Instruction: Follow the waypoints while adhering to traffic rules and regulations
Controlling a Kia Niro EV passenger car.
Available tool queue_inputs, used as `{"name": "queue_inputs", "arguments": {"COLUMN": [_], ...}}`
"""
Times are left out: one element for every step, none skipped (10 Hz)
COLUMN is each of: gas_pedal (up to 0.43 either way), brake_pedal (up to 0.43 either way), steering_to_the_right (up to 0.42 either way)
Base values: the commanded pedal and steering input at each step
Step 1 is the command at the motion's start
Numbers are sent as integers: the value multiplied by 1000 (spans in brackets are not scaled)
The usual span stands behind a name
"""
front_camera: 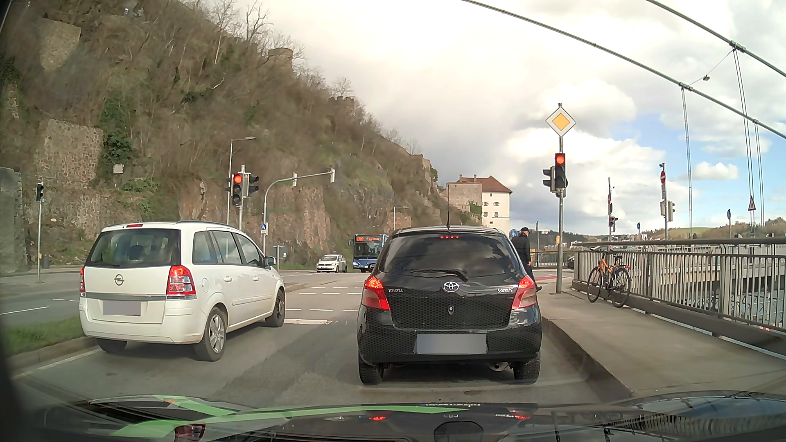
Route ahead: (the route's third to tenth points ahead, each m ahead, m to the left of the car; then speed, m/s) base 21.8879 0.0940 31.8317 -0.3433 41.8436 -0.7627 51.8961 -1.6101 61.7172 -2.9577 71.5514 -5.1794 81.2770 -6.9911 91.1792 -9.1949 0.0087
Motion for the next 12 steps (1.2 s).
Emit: {"name": "queue_inputs", "arguments": {"gas_pedal": [0,0,0,0,0,0,0,0,0,0,0,0], "brake_pedal": [390,390,390,390,390,390,378,378,378,378,372,372], "steering_to_the_right": [12,12,12,12,12,12,12,12,12,12,12,12]}}
